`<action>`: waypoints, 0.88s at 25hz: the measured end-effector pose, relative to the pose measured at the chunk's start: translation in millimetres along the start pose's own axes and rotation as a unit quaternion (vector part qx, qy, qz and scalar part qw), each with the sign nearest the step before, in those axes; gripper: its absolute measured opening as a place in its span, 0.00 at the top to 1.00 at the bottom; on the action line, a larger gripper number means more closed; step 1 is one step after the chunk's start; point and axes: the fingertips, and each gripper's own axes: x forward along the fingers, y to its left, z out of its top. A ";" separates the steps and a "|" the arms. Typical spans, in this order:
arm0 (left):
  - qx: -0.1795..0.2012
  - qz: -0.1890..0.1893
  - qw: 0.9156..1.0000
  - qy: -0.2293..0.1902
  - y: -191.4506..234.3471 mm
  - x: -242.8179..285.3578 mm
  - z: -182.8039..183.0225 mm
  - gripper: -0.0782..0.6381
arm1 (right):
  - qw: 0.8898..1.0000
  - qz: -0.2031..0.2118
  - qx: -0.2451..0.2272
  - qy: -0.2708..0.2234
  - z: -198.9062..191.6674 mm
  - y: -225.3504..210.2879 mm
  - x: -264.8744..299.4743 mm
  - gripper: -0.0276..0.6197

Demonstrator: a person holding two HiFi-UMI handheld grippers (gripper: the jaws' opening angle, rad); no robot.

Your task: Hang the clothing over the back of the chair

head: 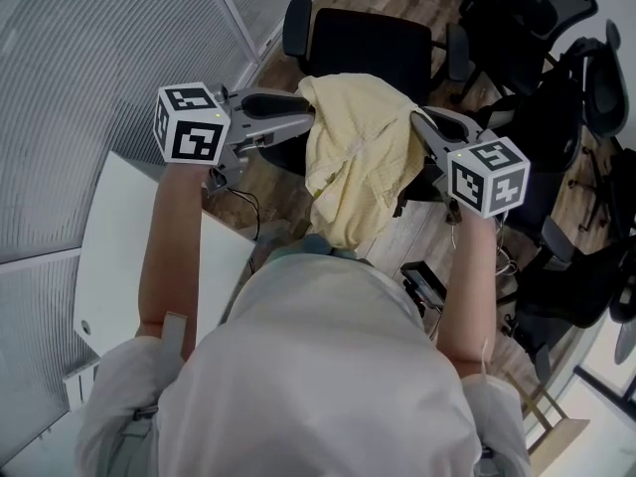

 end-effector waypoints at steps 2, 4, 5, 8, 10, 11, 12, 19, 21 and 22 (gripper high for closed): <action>0.003 -0.001 1.000 -0.021 -4.1 0.1 4.3 0.76 | 1.000 0.000 -0.002 0.000 0.5 1.8 0.1 0.88; 0.014 0.003 0.999 -0.040 -7.0 1.1 8.5 0.81 | 1.000 0.004 -0.004 0.002 0.2 3.5 0.7 0.86; 0.020 0.006 0.999 -0.048 -7.9 1.7 9.7 0.83 | 1.000 0.007 -0.003 0.004 -0.2 4.7 1.2 0.86; 0.032 0.020 0.997 -0.062 -8.9 4.1 11.0 0.85 | 1.000 0.010 -0.003 0.009 -2.5 6.4 -0.4 0.83; 0.046 0.034 0.996 -0.069 -10.1 6.1 12.3 0.86 | 1.000 0.007 -0.005 0.006 -2.3 6.1 -4.7 0.80; 0.059 0.041 0.995 -0.071 -11.5 7.5 13.3 0.87 | 1.000 0.006 -0.004 0.003 -1.3 6.1 -7.3 0.80; 0.075 0.049 0.993 -0.071 -13.2 9.4 14.1 0.87 | 1.000 0.006 -0.004 -0.001 -0.1 6.2 -9.9 0.79; 0.121 0.088 0.986 -0.075 -16.0 20.9 17.2 0.87 | 0.999 -0.004 -0.003 -0.038 14.0 9.1 -25.8 0.80; 0.124 0.097 0.983 -0.096 -17.4 19.7 24.1 0.87 | 0.999 -0.012 -0.011 -0.050 18.1 9.5 -30.5 0.81; 0.128 0.104 0.980 -0.111 -18.7 17.8 29.1 0.87 | 0.998 -0.017 -0.014 -0.058 20.3 9.8 -33.2 0.83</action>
